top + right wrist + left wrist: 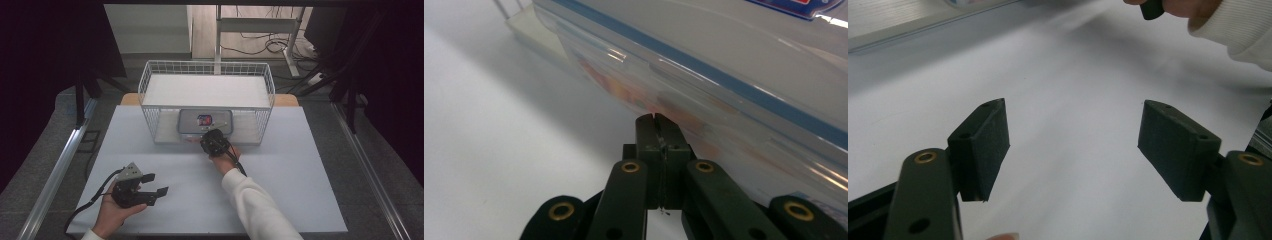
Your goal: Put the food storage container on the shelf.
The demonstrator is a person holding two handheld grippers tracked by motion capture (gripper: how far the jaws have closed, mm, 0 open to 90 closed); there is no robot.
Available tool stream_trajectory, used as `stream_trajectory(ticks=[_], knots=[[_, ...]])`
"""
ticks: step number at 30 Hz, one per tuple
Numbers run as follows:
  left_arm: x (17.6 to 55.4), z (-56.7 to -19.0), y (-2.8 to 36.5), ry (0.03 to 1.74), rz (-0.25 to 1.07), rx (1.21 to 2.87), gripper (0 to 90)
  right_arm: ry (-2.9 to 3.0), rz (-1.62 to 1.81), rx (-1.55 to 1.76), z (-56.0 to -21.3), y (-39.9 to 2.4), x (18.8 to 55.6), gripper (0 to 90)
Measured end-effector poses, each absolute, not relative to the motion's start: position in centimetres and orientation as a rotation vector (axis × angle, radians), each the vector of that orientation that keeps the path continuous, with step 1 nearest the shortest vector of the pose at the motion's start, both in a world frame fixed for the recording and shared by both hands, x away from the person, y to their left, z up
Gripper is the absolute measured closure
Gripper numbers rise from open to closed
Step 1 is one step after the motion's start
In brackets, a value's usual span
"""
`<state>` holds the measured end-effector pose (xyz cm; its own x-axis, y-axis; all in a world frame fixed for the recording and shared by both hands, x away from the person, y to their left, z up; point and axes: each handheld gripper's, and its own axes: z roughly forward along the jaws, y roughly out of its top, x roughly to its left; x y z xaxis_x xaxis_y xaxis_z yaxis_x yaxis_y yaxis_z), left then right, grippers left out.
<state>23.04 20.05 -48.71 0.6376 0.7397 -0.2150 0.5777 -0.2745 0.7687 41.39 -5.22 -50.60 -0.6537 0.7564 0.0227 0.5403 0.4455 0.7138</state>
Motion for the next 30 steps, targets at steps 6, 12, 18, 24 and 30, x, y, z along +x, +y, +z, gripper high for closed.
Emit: stream_trajectory(ticks=[6, 12, 18, 24, 30], knots=[[23.0, -48.7, 20.1, 1.03, 0.233, 1.971, 28.2, 2.382, 1.012, 1.147, -50.5, -5.2, 42.2, 88.9], [23.1, -48.7, 20.1, 1.033, 0.226, 1.967, 28.2, 2.364, 1.01, 1.177, -50.6, -5.5, 42.8, 88.9], [23.4, -48.7, 20.2, 1.036, 0.229, 1.967, 28.2, 2.373, 1.039, 1.183, -50.4, -5.9, 42.8, 88.9], [23.5, -48.8, 20.1, 1.047, 0.229, 1.967, 28.3, 2.403, 1.079, 1.101, -49.0, -6.7, 41.3, 88.9], [23.4, -48.8, 20.1, 1.049, 0.239, 1.965, 28.3, 2.422, 1.105, 1.023, -47.4, -9.2, 38.3, 88.8]])
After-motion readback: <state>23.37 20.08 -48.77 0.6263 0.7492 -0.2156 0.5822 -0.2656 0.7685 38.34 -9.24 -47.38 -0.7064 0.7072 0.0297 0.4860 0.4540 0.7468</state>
